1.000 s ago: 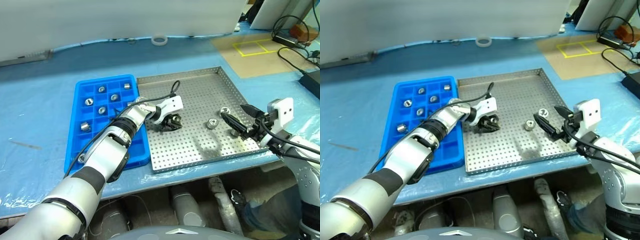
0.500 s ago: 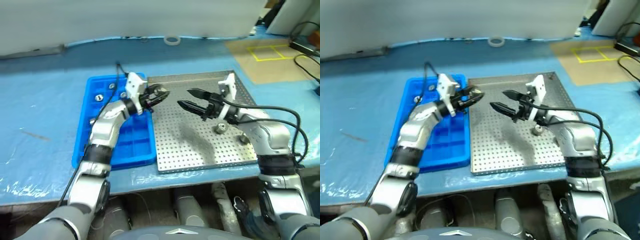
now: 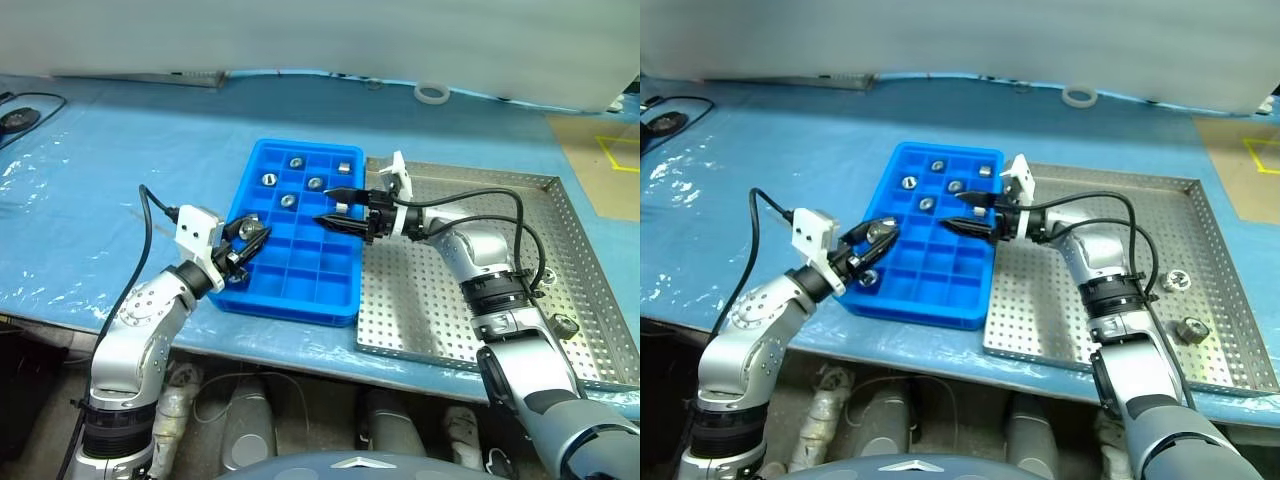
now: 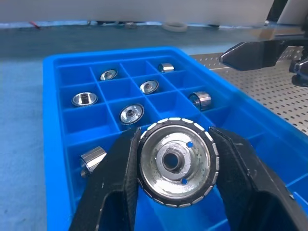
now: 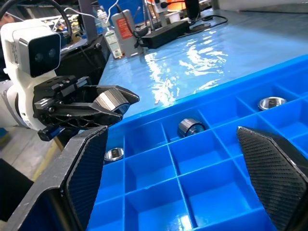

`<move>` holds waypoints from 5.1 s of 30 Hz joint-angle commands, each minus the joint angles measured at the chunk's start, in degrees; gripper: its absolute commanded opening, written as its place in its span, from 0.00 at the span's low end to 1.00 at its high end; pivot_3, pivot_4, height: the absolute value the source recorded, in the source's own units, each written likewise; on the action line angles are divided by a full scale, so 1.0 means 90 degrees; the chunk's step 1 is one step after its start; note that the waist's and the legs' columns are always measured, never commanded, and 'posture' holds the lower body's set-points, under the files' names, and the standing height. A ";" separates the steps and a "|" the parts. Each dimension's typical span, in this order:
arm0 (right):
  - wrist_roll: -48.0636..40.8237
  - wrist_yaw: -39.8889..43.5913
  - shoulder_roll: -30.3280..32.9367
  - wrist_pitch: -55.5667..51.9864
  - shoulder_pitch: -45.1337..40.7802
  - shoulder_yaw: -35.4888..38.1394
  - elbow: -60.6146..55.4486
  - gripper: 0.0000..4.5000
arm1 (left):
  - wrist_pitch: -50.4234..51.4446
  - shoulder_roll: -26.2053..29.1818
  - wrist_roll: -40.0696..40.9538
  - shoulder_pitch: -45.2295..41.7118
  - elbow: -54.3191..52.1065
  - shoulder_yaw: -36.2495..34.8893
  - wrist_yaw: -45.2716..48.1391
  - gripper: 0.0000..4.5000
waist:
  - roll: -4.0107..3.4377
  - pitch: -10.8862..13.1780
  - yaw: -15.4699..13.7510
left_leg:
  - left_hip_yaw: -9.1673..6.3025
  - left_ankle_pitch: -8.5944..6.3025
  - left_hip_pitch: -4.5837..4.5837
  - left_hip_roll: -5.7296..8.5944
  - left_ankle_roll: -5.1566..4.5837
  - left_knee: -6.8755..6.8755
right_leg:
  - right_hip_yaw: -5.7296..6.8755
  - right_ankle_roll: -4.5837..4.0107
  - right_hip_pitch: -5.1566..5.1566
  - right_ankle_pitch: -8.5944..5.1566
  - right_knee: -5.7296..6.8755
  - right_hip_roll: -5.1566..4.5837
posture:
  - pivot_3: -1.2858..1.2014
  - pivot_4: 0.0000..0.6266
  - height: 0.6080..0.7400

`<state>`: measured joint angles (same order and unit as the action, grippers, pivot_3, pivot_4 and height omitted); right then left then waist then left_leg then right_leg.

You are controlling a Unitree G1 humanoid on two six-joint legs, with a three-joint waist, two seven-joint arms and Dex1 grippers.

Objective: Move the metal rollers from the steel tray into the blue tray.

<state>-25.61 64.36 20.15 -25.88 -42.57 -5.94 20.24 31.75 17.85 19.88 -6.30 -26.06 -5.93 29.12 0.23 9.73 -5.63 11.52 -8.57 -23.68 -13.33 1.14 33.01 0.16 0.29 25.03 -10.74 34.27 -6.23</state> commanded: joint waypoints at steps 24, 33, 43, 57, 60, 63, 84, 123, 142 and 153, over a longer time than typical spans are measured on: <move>-0.0049 -0.0904 0.0926 -0.0226 0.0892 0.1136 -0.1508 1.00 | -0.0949 -0.0260 0.0555 -0.1708 0.1482 0.0691 0.0970 0.99 | 0.0001 0.0000 0.0186 | 0.0004 0.0049 0.0044 -0.0046 0.0076 -0.0050 | -0.0044 -0.0005 0.0029 -0.0004 0.0045 0.0092 | 0.42 0.24 1.00; 0.0487 -0.2364 0.1424 -0.0151 0.2042 0.1818 -0.2326 1.00 | -0.1746 -0.0463 0.0112 -0.3319 0.4111 0.1649 0.2756 0.99 | 0.0002 0.0000 0.0613 | 0.0014 0.0047 0.0052 -0.0042 0.0073 -0.0044 | -0.0068 -0.0003 0.0029 -0.0004 0.0043 0.0100 | 0.34 0.24 1.00; 0.0877 -0.3268 0.2028 -0.1224 0.2913 0.2009 -0.2049 1.00 | -0.2802 -0.0892 -0.0303 -0.3982 0.5665 0.1830 0.3416 0.99 | 0.0002 -0.0001 0.0961 | 0.0026 0.0039 0.0053 -0.0039 0.0061 -0.0041 | -0.0091 -0.0002 0.0035 -0.0005 0.0033 0.0108 | 0.32 0.24 1.00; 0.0857 -0.2870 0.1989 -0.1719 0.2539 0.1465 -0.1722 0.41 | -0.2785 -0.0578 -0.0160 -0.3721 0.5091 0.1210 0.3042 1.00 | 0.0009 -0.0002 0.1063 | 0.0025 0.0028 0.0052 -0.0039 0.0044 -0.0013 | -0.0096 0.0000 0.0027 -0.0006 0.0036 0.0105 | 0.36 0.24 1.00; 0.0727 -0.2687 0.1830 -0.1655 0.2152 0.1420 -0.1662 0.37 | -0.2633 -0.0477 -0.0093 -0.3562 0.4742 0.1060 0.2862 1.00 | 0.0008 -0.0001 0.1056 | 0.0025 0.0028 0.0051 -0.0039 0.0044 -0.0015 | -0.0096 -0.0001 0.0030 -0.0005 0.0038 0.0105 | 0.38 0.24 1.00; 0.0780 -0.2615 0.1730 -0.1617 0.1855 0.1296 -0.1489 0.37 | -0.2509 -0.0407 -0.0027 -0.3454 0.4516 0.0929 0.2736 1.00 | 0.0008 -0.0001 0.1003 | 0.0026 0.0028 0.0050 -0.0040 0.0045 -0.0018 | -0.0095 -0.0003 0.0033 -0.0004 0.0042 0.0105 | 0.39 0.24 1.00; 0.0076 -0.1355 0.0038 -0.0844 0.0247 0.0569 -0.1288 0.37 | -0.1771 0.0566 0.0438 -0.2252 0.2711 -0.0029 0.1939 1.00 | 0.0005 0.0001 0.0648 | 0.0031 0.0050 0.0057 -0.0050 0.0081 -0.0072 | -0.0090 -0.0021 0.0064 -0.0005 0.0054 0.0114 | 0.48 0.24 1.00; 0.1837 -0.1453 -0.0235 0.1258 -0.0649 0.0275 0.1500 1.00 | -0.1595 0.0593 0.0378 -0.1710 0.2181 0.0526 0.1509 1.00 | 0.0007 0.0003 0.0019 | -0.0016 0.0070 0.0031 -0.0058 0.0114 -0.0084 | -0.0033 -0.0053 0.0057 -0.0024 0.0067 0.0108 | 0.47 0.24 1.00; 0.1412 -0.3433 0.1524 -0.0893 0.2394 0.2508 -0.2578 1.00 | -0.2952 -0.0676 -0.0057 -0.4064 0.5647 0.1403 0.3410 1.00 | 0.0008 0.0003 0.0963 | 0.0022 0.0056 0.0068 -0.0049 0.0087 -0.0067 | -0.0133 -0.0048 0.0045 -0.0022 0.0055 0.0125 | 0.31 0.24 1.00; 0.1470 -0.4492 0.1711 -0.0929 0.2369 0.3125 -0.1986 1.00 | -0.2972 -0.1026 -0.0163 -0.4151 0.5838 0.1477 0.3716 1.00 | 0.0007 0.0003 0.1264 | 0.0031 0.0032 0.0056 -0.0038 0.0051 -0.0023 | -0.0130 -0.0041 0.0039 -0.0022 0.0050 0.0123 | 0.28 0.24 1.00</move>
<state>-11.51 25.41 35.66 -34.26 -19.83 19.73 2.60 6.03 8.97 18.69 -42.55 27.85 7.06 62.25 0.30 9.76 5.74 11.80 -8.31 -23.19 -13.67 1.55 32.84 -1.01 -0.08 25.38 -10.94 34.72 -5.12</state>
